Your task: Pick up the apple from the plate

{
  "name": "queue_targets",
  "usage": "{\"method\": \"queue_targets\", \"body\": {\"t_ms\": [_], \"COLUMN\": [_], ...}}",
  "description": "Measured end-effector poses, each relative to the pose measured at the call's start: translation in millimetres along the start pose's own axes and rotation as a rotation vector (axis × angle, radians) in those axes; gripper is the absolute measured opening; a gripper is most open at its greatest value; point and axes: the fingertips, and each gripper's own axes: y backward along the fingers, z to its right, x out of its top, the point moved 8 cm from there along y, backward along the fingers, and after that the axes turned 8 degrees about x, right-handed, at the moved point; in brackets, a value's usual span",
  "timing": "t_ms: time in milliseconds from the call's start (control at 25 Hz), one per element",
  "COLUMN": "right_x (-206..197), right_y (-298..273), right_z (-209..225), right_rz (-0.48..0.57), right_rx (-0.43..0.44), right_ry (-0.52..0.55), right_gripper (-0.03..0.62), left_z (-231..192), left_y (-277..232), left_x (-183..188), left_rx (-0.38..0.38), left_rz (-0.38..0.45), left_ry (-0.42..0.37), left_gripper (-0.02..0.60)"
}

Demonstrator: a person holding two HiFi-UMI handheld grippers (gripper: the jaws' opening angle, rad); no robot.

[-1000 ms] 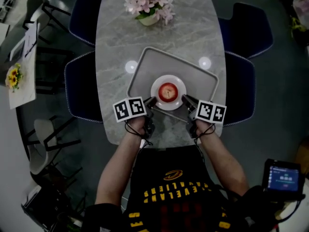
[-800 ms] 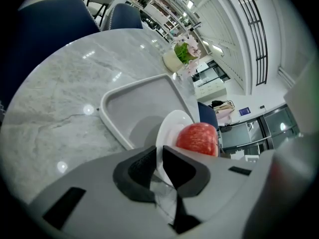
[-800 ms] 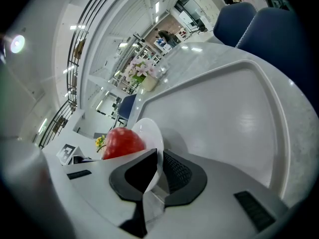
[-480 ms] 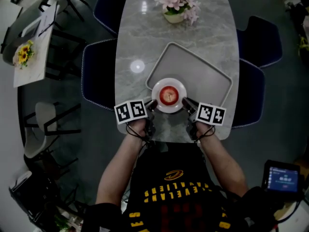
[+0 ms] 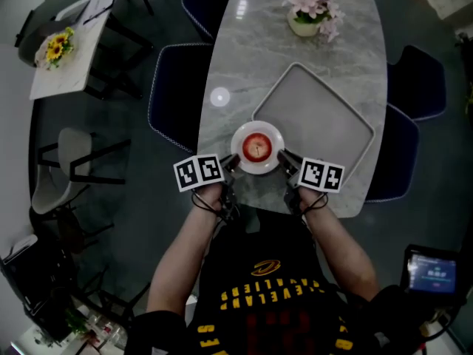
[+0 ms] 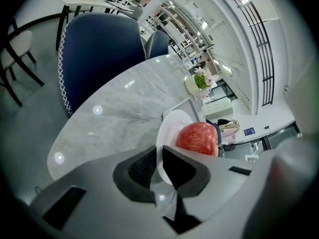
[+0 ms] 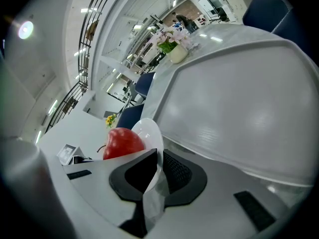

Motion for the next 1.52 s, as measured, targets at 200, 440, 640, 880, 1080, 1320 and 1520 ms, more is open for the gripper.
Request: {"method": "queue_targets", "body": {"t_ms": [200, 440, 640, 880, 1080, 1320, 1520], "right_x": [-15, -29, -44, -53, -59, -62, -64], "right_y": [-15, -30, -32, -36, -37, -44, -53], "right_z": [-15, -24, -32, -30, -24, -16, -9], "right_rz": [-0.039, -0.072, -0.086, -0.095, -0.109, -0.139, -0.161], "right_rx": [0.012, 0.025, 0.020, 0.014, 0.003, -0.010, -0.014], "right_ry": [0.023, 0.036, 0.034, 0.031, 0.024, 0.031, 0.030], "right_gripper": [0.045, 0.045, 0.044, 0.045, 0.044, 0.046, 0.046], "left_z": [-24, -48, -60, -69, -74, -80, -87], "left_y": [18, 28, 39, 38, 33, 25, 19], "left_x": [-6, -13, -22, -27, -33, -35, -35], "left_rx": [0.003, 0.013, 0.013, 0.015, 0.025, 0.047, 0.057], "left_rz": [0.025, 0.044, 0.045, 0.035, 0.023, 0.014, 0.010], "left_ry": [0.039, 0.072, 0.083, 0.098, 0.106, 0.100, 0.112], "left_gripper": [0.041, 0.041, 0.041, 0.041, 0.041, 0.041, 0.041]}}
